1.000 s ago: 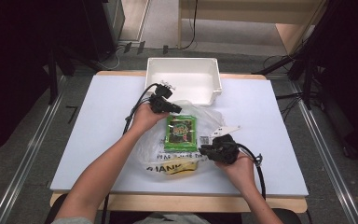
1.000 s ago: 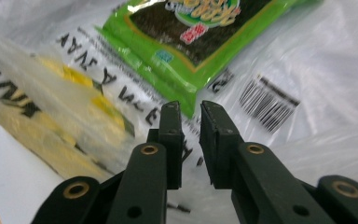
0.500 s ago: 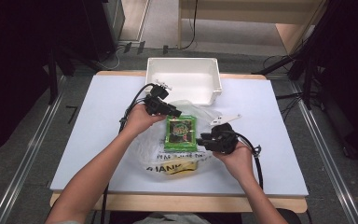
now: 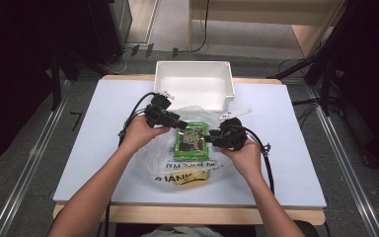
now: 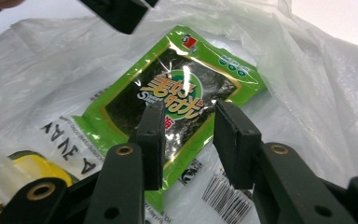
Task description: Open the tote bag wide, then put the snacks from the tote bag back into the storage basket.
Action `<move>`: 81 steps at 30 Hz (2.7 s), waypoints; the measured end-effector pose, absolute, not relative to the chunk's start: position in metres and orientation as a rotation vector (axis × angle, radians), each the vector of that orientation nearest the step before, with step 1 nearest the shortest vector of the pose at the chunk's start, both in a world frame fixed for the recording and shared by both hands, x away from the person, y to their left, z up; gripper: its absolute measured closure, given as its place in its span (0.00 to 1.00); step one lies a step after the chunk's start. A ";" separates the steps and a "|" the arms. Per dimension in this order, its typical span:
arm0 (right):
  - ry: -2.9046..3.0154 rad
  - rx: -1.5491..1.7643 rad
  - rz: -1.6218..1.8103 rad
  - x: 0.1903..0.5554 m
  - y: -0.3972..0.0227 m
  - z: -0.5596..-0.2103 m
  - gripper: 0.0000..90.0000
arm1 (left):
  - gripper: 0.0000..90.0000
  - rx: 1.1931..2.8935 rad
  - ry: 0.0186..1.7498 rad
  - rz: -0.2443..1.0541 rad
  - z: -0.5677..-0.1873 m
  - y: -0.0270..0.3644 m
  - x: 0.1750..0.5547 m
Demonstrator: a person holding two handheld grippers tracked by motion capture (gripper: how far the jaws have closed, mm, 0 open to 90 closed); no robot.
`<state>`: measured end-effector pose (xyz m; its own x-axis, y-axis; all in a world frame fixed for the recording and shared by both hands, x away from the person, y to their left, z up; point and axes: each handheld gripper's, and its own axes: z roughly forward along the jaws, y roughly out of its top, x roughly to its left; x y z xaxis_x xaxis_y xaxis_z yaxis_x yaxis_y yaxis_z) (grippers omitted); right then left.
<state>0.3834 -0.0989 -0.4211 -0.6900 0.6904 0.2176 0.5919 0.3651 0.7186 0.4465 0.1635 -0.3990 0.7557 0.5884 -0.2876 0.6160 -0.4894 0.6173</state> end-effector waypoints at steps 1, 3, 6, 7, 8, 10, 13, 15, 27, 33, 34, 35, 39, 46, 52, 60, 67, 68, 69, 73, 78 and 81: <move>2.496 1.182 1.221 0.385 -0.099 -0.422 0.73 | 0.47 2.221 0.898 -0.055 -0.399 0.164 0.445; 2.490 1.187 1.202 0.386 -0.099 -0.425 0.73 | 0.47 2.218 0.902 -0.056 -0.400 0.166 0.441; 2.480 1.200 1.217 0.386 -0.100 -0.426 0.73 | 0.46 2.206 0.901 -0.072 -0.402 0.169 0.435; 2.477 1.199 1.228 0.386 -0.101 -0.426 0.72 | 0.46 2.201 0.908 -0.072 -0.403 0.170 0.433; 2.473 1.194 1.235 0.385 -0.101 -0.426 0.72 | 0.46 2.197 0.909 -0.075 -0.404 0.171 0.430; 2.479 1.194 1.225 0.384 -0.100 -0.426 0.70 | 0.46 2.203 0.907 -0.070 -0.406 0.171 0.427; 2.489 1.185 1.210 0.382 -0.099 -0.427 0.69 | 0.45 2.202 0.909 -0.070 -0.407 0.174 0.422; 2.500 1.175 1.197 0.381 -0.100 -0.427 0.69 | 0.45 2.180 0.916 -0.079 -0.408 0.177 0.418; 2.495 1.177 1.224 0.379 -0.100 -0.428 0.64 | 0.44 2.191 0.917 -0.057 -0.412 0.183 0.406; 2.502 1.161 1.209 0.378 -0.100 -0.429 0.64 | 0.45 2.189 0.908 -0.053 -0.412 0.185 0.398; 2.500 1.158 1.211 0.378 -0.100 -0.429 0.64 | 0.45 2.188 0.903 -0.052 -0.412 0.185 0.397; 2.495 1.154 1.216 0.378 -0.100 -0.430 0.64 | 0.44 2.186 0.904 -0.050 -0.412 0.185 0.396; 2.497 1.163 1.212 0.378 -0.101 -0.431 0.62 | 0.44 2.187 0.899 -0.045 -0.413 0.185 0.392; 2.497 1.160 1.212 0.377 -0.101 -0.431 0.61 | 0.61 2.189 0.828 0.000 -0.418 0.185 0.381; 2.495 1.162 1.214 0.377 -0.101 -0.432 0.60 | 0.74 2.206 0.843 -0.029 -0.422 0.184 0.381; 2.491 1.173 1.226 0.377 -0.096 -0.433 0.59 | 0.95 2.186 0.881 -0.050 -0.430 0.178 0.385; 2.479 1.164 1.232 0.382 -0.092 -0.433 0.59 | 0.95 2.225 0.901 -0.027 -0.439 0.169 0.387; 2.478 1.169 1.233 0.382 -0.091 -0.433 0.59 | 0.95 2.234 0.902 -0.019 -0.440 0.168 0.388; 2.476 1.166 1.230 0.383 -0.090 -0.433 0.59 | 0.95 2.243 0.899 -0.012 -0.441 0.168 0.388; 2.477 1.164 1.216 0.387 -0.087 -0.433 0.59 | 0.95 2.228 0.909 -0.024 -0.444 0.170 0.389; 2.459 1.197 1.238 0.392 -0.087 -0.434 0.59 | 0.96 2.221 0.919 -0.029 -0.445 0.173 0.390; 2.455 1.202 1.241 0.393 -0.087 -0.435 0.59 | 0.96 2.220 0.927 -0.035 -0.445 0.176 0.391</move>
<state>0.3933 -0.0875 -0.4345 -0.6713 0.7092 0.2154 0.5940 0.3410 0.7286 0.3913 0.1756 -0.4454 0.7409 0.6096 -0.2817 0.6290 -0.4830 0.6092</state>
